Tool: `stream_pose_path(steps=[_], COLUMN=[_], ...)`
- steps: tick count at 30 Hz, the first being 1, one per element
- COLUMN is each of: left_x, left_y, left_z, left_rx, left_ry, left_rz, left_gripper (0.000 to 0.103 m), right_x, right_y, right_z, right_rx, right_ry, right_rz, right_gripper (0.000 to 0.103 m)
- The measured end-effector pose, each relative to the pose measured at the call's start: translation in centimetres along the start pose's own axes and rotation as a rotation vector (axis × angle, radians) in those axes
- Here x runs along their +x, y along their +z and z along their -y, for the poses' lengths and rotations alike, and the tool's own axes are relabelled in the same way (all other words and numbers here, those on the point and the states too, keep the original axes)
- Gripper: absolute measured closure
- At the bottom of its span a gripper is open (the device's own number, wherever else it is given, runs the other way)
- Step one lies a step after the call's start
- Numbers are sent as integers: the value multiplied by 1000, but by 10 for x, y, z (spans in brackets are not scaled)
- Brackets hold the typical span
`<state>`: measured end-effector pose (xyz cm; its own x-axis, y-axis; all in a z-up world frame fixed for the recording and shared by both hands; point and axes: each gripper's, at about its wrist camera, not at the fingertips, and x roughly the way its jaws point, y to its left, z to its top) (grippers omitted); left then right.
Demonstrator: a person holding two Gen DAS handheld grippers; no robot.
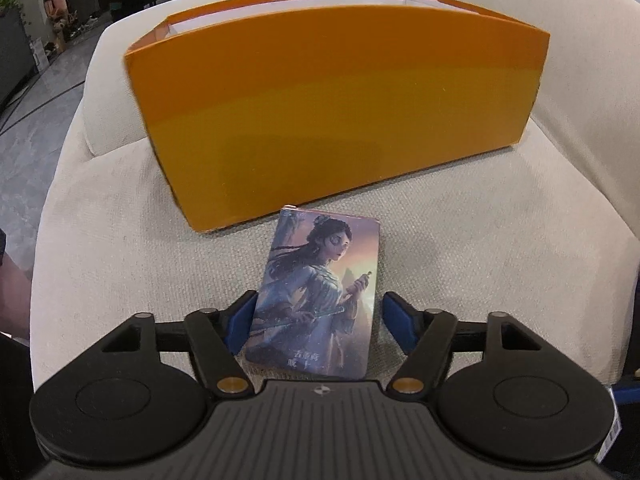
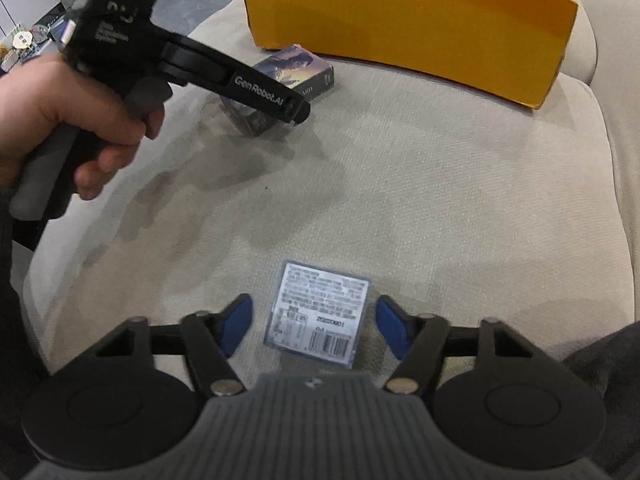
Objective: Organize rigid objects
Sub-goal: 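Grasp the card deck box with the left tool while the right tool grasps the clear plastic box, then lift and carry the card deck and clear box with both tools over the orange box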
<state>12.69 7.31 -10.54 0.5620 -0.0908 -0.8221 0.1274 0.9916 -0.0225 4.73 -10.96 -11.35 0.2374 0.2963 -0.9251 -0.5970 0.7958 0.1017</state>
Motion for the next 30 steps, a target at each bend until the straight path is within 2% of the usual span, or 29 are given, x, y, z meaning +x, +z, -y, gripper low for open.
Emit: stream_pose_path(steps=[3, 8, 15, 18, 21, 25, 28, 30], left_x=[-5, -19, -34, -37, -33, -32, -31, -27], left_y=[-4, -22, -43, -44, -39, -37, -38, -40], left_z=[-8, -12, -21, -21, -23, -23, -24, -24], left_rx=[-25, -38, -96, -103, -105, -112, -126, -126], left_ry=[-6, 40, 64, 62, 63, 80, 83, 87], left_rz=[8, 24, 30, 25, 25, 54, 67, 67], left_gripper=[34, 35, 36, 36, 36, 37, 37, 37], right_x=[3, -1, -3, -1, -5, -15, -17, -10], right_y=[0, 7, 39, 46, 47, 50, 57, 59], right_z=[2, 10, 25, 27, 29, 29, 31, 36], right_rx=[1, -28, -35, -49, -49, -48, -44, -31], right_ry=[-8, -8, -27, -40, -18, -20, -62, -76], right_rz=[-10, -2, 49, 51, 58, 109, 180, 198], right_gripper=[49, 53, 58, 58, 58, 58, 58, 58])
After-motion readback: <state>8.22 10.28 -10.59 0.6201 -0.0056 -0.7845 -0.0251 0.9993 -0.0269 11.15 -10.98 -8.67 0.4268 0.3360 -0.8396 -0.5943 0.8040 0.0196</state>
